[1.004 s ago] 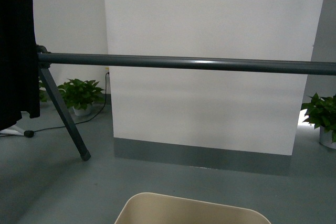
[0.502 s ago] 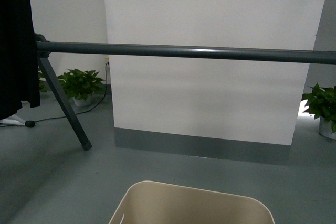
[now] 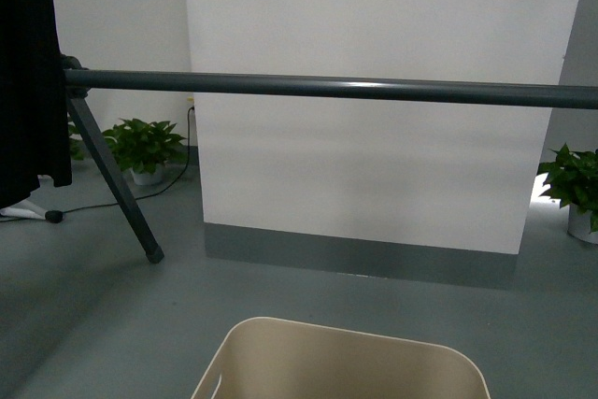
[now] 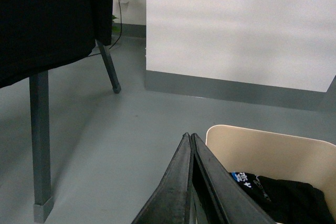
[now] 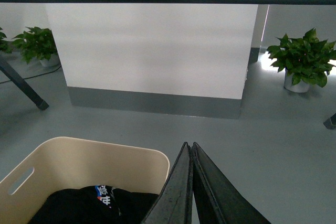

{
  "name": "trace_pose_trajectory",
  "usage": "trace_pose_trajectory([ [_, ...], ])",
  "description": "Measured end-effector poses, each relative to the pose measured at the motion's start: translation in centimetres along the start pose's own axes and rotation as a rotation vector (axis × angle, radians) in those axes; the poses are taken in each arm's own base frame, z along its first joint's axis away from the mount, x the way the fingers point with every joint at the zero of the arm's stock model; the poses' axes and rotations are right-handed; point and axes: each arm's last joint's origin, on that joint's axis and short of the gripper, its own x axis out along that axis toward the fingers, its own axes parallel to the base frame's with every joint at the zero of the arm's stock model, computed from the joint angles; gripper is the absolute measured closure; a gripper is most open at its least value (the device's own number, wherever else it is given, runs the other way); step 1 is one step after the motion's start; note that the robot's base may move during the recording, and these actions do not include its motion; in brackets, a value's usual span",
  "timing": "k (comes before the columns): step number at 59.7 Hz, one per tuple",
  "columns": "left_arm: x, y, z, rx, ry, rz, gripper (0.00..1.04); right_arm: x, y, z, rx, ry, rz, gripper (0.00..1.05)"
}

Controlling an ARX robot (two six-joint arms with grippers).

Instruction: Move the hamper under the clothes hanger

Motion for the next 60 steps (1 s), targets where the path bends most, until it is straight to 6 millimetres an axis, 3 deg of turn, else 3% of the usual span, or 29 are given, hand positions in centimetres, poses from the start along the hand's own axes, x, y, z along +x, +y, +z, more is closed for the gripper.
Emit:
trace_pose_trajectory([
  [30, -1.1, 0.0, 0.0, 0.0, 0.0, 0.0, 1.01, -1.5, 0.0, -0.2, 0.0, 0.001, 0.001, 1.03],
  [60, -2.5, 0.0, -0.3, 0.0, 0.006, 0.0, 1.01, -1.5, 0.0, -0.3, 0.0, 0.005, 0.001, 1.03],
])
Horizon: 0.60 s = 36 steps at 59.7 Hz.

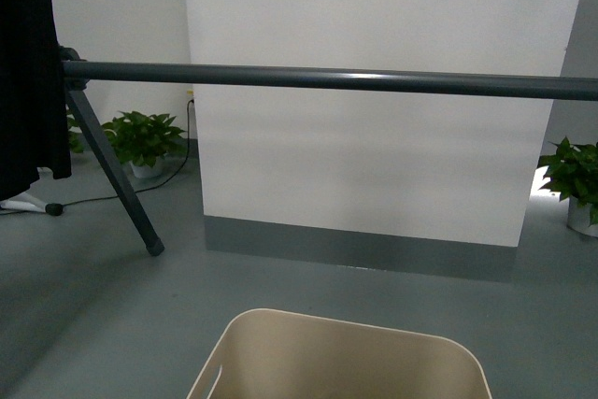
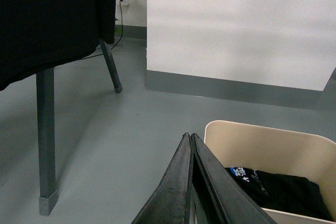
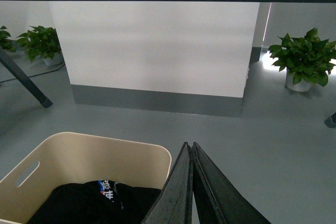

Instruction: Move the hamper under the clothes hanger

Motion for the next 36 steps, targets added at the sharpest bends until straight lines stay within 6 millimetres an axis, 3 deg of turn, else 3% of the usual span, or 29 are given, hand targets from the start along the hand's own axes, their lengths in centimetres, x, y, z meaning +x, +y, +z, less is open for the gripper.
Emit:
trace_pose_trajectory([
  [5, 0.0, 0.0, -0.01, -0.001, 0.001, 0.0, 0.95, 0.0, 0.0, 0.0, 0.0, 0.0, 0.0, 1.0],
  [28, -0.01, 0.0, 0.0, -0.001, 0.0, 0.0, 0.09, 0.0, 0.0, 0.0, 0.0, 0.0, 0.0, 0.15],
  [32, -0.01, 0.0, 0.0, 0.0, 0.0, 0.0, 0.06, 0.0, 0.0, 0.0, 0.0, 0.0, 0.0, 0.06],
  [36, -0.01, 0.0, 0.0, 0.0, 0.0, 0.0, 0.07, 0.0, 0.0, 0.0, 0.001, 0.0, 0.0, 0.08],
])
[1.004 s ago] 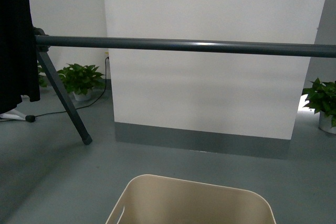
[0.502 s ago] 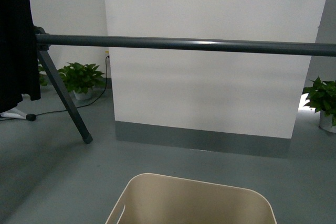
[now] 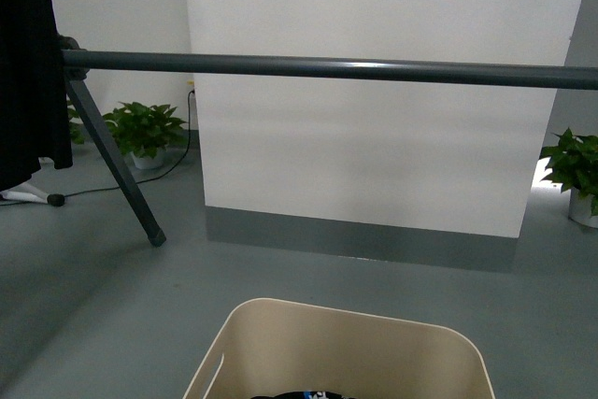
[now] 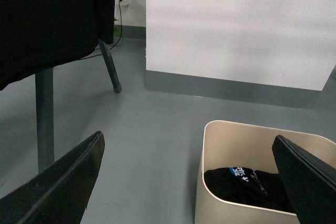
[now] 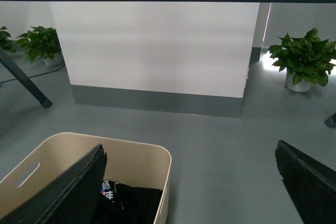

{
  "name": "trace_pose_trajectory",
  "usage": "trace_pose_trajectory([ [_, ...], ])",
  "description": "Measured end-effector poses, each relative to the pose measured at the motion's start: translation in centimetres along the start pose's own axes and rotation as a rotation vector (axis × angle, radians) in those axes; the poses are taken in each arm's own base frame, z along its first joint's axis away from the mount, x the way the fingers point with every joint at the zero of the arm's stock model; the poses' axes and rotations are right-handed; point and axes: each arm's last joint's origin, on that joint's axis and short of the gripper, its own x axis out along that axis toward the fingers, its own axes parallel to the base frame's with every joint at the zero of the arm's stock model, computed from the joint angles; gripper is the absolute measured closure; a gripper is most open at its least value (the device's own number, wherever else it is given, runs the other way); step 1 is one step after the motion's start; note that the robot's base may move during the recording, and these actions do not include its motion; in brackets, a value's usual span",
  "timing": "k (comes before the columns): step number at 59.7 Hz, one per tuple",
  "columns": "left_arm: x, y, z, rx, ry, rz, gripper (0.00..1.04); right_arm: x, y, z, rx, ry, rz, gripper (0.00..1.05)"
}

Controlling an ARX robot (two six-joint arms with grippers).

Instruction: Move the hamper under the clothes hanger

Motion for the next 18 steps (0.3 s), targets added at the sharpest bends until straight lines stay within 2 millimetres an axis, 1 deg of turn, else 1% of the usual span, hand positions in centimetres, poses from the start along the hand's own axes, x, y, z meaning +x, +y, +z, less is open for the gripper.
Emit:
trace_pose_trajectory([
  [18, 0.0, 0.0, 0.0, 0.0, 0.0, 0.0, 0.07, 0.0, 0.0, 0.0, 0.0, 0.0, 0.0, 0.08],
])
